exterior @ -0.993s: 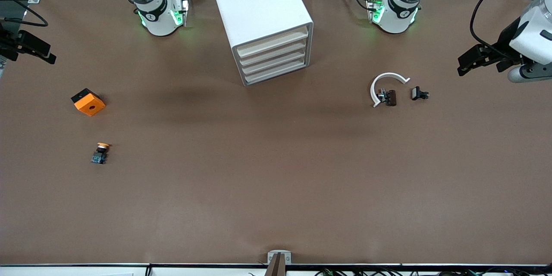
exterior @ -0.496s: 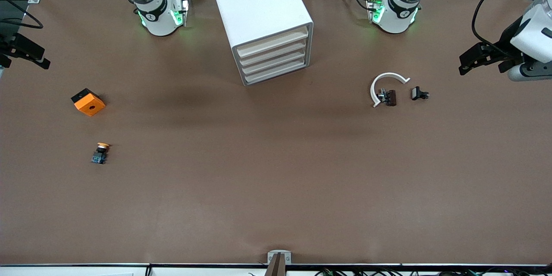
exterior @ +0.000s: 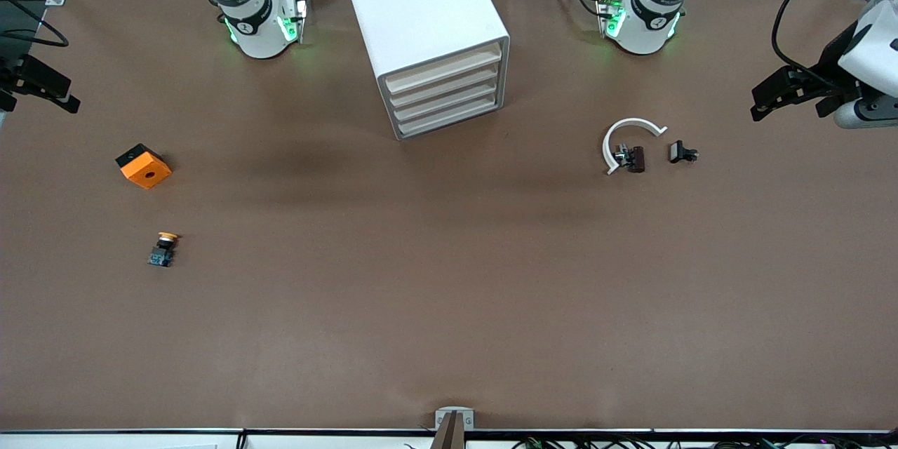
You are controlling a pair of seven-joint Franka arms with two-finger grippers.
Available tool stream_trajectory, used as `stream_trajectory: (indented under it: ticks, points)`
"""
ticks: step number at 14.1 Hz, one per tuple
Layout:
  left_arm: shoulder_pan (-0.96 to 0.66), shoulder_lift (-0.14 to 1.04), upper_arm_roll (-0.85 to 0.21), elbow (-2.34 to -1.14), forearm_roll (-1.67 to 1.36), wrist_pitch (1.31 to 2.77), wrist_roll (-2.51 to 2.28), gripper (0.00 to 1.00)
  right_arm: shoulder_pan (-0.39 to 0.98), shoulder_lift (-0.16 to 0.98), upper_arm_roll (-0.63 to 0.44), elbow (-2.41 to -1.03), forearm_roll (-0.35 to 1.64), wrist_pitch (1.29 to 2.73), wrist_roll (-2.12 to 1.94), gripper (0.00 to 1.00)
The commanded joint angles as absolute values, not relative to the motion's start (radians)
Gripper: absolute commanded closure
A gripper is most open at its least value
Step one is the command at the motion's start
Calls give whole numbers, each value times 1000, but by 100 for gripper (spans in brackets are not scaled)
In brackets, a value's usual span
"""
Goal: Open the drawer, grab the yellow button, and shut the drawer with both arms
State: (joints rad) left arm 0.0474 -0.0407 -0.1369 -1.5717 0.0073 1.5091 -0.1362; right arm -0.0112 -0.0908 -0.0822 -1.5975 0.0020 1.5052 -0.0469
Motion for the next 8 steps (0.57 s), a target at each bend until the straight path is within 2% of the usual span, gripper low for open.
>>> stream_trajectory:
  ticks: [1, 8]
  points:
    - [55, -48, -137, -1562, 3, 1485, -117, 0, -12, -120, -81, -1629, 20, 1517, -58, 0]
    - [51, -46, -138, -1563, 3, 1477, -112, 0, -12, -123, -80, -1631, 20, 1508, -58, 0]
